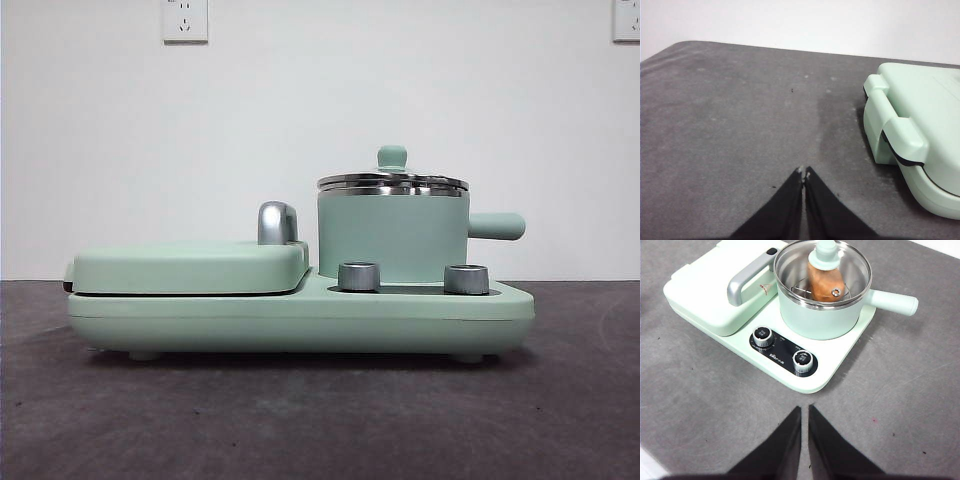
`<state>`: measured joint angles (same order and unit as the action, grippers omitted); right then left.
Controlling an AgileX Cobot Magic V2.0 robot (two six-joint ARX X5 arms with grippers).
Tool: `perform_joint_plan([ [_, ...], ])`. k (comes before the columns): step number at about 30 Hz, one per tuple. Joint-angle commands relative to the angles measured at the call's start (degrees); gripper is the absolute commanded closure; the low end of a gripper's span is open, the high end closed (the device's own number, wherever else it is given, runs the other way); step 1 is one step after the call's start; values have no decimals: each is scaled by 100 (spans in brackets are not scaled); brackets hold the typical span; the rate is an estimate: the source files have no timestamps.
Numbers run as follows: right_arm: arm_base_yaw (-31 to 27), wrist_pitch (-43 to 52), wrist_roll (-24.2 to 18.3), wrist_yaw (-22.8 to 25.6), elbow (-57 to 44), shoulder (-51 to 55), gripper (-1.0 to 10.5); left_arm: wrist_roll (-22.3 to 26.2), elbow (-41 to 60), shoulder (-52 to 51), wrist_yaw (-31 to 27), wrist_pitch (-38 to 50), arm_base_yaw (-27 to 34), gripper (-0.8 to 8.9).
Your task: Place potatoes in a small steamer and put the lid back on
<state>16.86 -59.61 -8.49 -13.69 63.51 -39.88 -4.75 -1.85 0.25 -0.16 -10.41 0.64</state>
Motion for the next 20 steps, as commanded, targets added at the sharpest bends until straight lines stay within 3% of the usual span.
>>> perform_joint_plan([
  [1,31,52,57,-11,68,-33,927,-70,109,-4,-4,0,9,806],
  [14,31,44,46,22,68,-33,927,-70,109,-7,-4,-9,9,806],
  [15,31,59,-120,59,66,-31,927,-70,109,-7,-4,-9,9,806],
  [18,13,310,-232,459,-225,166,927,-70,109,-7,-4,-9,9,806],
  [20,-26,1071,-232,905,-975,614,927,-70,109,-7,-4,-9,9,806],
])
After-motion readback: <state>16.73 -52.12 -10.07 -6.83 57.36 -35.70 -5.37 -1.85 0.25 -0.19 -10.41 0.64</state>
